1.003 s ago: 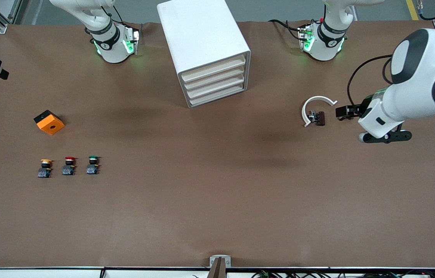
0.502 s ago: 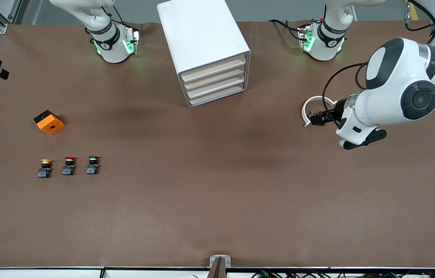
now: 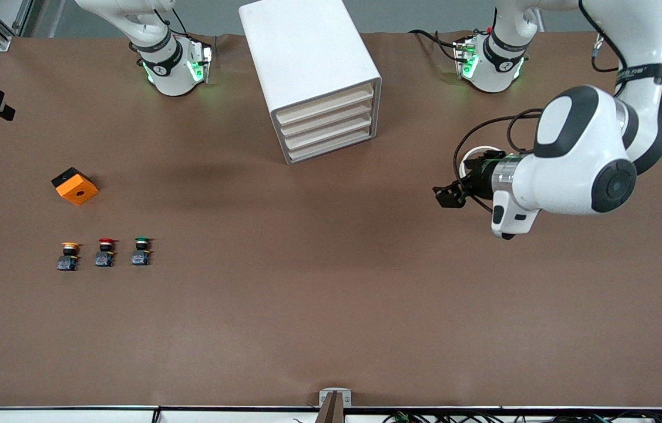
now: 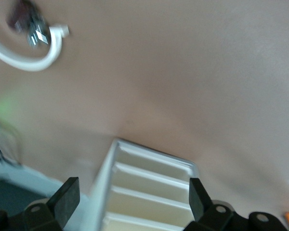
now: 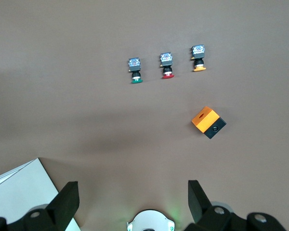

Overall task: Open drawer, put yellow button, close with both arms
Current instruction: 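Reach the left gripper toward the front of the white cabinet drawer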

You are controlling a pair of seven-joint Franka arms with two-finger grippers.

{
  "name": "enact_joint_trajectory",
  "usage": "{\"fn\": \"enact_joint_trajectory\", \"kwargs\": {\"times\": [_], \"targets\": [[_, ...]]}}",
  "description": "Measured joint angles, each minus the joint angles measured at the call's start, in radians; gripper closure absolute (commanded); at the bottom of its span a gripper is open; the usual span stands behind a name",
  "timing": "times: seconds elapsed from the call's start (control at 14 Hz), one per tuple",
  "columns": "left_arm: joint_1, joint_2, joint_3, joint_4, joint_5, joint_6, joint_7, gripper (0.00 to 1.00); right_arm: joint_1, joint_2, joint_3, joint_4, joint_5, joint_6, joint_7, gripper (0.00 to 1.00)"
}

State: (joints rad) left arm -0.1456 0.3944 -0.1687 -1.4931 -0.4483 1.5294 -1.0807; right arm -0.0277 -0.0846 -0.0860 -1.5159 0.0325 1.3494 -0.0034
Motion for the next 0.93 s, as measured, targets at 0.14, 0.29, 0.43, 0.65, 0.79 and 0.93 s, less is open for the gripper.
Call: {"fn": "enact_joint_trajectory", "kwargs": {"times": [0.14,0.29,0.43,0.65,0.79,0.93], "targets": [[0.0,0.064,0.0,0.032,-0.047,0.0,-0.13,0.0,0.0,0.0,-0.001,-0.001,0.0,0.0,0.0,0.0],[-0.005,0.115,-0.001,0.05,-0.081,-0.002,-0.267,0.0,-0.001,0.0,-0.001,-0.001,0.0,0.0,0.0,0.0],[-0.019,0.153,-0.004,0.063,-0.107,-0.028,-0.436,0.0,-0.001,0.0,-0.001,-0.001,0.0,0.0,0.0,0.0],[-0.053,0.194,-0.007,0.084,-0.151,-0.154,-0.612,0.0,-0.001,0.0,-0.002,-0.001,0.0,0.002,0.0,0.0],[-0.064,0.217,-0.007,0.086,-0.217,-0.242,-0.702,0.0,-0.001,0.0,-0.002,-0.001,0.0,0.002,0.0,0.0],[-0.064,0.251,-0.007,0.087,-0.274,-0.296,-0.787,0.0,-0.001,0.002,-0.002,-0.002,0.0,0.001,0.0,0.0]]}}
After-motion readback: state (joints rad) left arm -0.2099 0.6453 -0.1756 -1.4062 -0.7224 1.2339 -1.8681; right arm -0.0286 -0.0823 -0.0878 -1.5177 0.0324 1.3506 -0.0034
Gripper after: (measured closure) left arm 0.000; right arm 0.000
